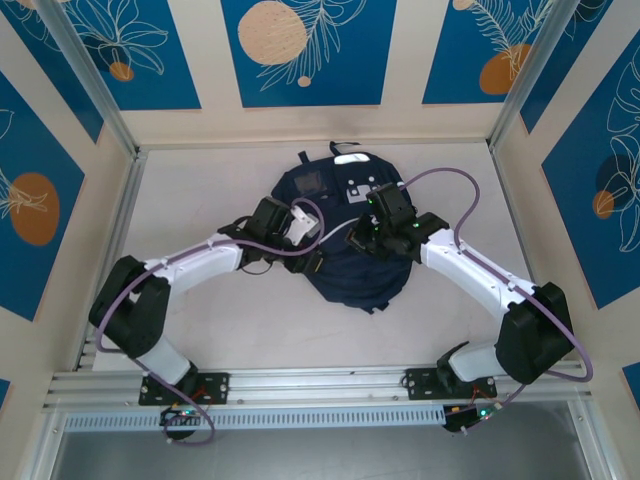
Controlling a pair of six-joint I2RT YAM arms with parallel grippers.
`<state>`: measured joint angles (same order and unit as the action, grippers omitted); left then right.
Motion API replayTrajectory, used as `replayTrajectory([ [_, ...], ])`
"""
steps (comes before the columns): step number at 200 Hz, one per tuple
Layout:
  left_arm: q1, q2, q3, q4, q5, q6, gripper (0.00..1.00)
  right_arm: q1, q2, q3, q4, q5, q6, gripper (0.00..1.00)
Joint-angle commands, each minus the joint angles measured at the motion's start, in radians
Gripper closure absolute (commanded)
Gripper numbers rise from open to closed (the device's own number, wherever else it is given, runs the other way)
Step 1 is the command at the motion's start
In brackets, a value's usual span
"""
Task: Pack books, pencil case, and school supplies into a backpack
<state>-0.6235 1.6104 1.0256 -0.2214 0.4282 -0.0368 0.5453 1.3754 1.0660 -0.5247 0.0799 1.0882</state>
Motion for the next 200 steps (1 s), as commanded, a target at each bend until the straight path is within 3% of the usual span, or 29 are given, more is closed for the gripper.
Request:
replayTrajectory([
  [1,0.009,0.04,0.049,-0.006,0.065,0.035,0.62,-0.01,-0.022,0.007,0.021,-0.014,-0.022,1.0],
  [31,0.008,0.067,0.063,-0.018,0.05,0.047,0.75,-0.013,-0.022,0.009,0.018,-0.015,-0.021,1.0],
  [59,0.009,0.045,0.043,-0.007,0.031,0.048,1.0,-0.014,-0.021,0.001,0.016,-0.013,-0.017,1.0],
  [126,0.005,-0.089,-0.104,0.123,0.106,-0.058,1.0,-0.012,-0.005,-0.074,0.077,-0.04,0.022,1.0],
  [168,-0.041,-0.116,-0.151,0.197,0.15,-0.134,1.0,0.003,0.029,-0.087,0.13,-0.075,0.04,1.0],
  [200,-0.063,-0.118,-0.163,0.206,0.071,-0.151,1.0,0.008,0.036,-0.092,0.133,-0.073,0.046,1.0],
])
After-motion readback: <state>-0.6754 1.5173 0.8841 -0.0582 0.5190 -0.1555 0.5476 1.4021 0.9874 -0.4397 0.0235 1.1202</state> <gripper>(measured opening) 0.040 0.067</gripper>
